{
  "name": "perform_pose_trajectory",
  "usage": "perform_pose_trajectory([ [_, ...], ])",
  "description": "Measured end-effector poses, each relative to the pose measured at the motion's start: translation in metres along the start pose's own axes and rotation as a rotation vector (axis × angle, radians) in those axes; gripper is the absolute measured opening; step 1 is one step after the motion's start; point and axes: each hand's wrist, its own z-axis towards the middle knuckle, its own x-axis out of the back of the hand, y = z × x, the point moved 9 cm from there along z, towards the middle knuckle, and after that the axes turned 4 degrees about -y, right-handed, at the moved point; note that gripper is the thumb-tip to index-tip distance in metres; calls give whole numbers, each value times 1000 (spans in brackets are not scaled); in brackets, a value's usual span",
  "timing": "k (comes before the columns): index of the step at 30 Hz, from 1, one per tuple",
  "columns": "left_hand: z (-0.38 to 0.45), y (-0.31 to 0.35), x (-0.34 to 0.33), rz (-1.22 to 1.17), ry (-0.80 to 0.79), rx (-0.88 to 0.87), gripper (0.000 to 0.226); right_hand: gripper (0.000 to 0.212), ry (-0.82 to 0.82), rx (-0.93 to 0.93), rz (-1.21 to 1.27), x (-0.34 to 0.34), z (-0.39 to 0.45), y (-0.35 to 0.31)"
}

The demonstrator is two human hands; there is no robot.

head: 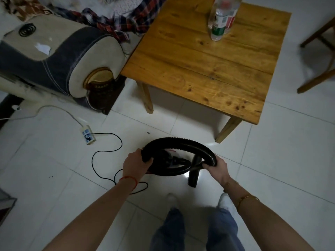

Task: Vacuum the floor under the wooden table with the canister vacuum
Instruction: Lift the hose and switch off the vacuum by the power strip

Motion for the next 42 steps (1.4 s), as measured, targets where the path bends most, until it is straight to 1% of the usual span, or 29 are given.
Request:
perform_pose_trajectory([
  [6, 16, -60, -51, -206, -92, 172, 36, 29, 66, 75, 55, -23, 10, -1],
  [9, 22, -70, -64, -313, -29, 196, 38, 27, 129, 139, 63, -31, 19, -2],
  [11, 25, -65, -66, -382, 55, 131, 35, 30, 143, 164, 85, -39, 23, 2],
  [13, 23, -57, -67, -467, 125, 59, 32, 45, 126, 202, 80, -49, 26, 4],
  [15, 18, -53, -72, -536, 158, 17, 33, 64, 67, 255, 72, -61, 26, 3],
  [18, 11, -43, -79, -565, 211, -50, 34, 96, -34, 313, 113, -82, 25, 6],
  [19, 9, -38, -81, -583, 231, -72, 32, 104, -47, 313, 109, -88, 25, 9],
  [22, -2, -18, -82, -641, 268, -130, 25, 115, -41, 343, 110, -103, 23, 14],
  [26, -13, 4, -82, -679, 314, -225, 22, 123, 6, 394, 126, -118, 24, 15],
  [29, -17, 14, -88, -695, 306, -286, 21, 120, 94, 404, 90, -122, 30, 18],
  [34, -7, 9, -108, -670, 272, -387, 20, 86, 264, 436, 109, -112, 35, 21],
  [36, -7, 0, -120, -592, 273, -437, 24, 84, 279, 426, 124, -108, 38, 23],
  [38, -8, -13, -136, -461, 280, -469, 25, 84, 294, 420, 142, -106, 44, 24],
  [39, -5, -24, -146, -425, 264, -458, 26, 82, 306, 421, 150, -105, 46, 24],
  [42, 11, -63, -181, -360, 143, -342, 33, 78, 341, 438, 158, -103, 54, 25],
])
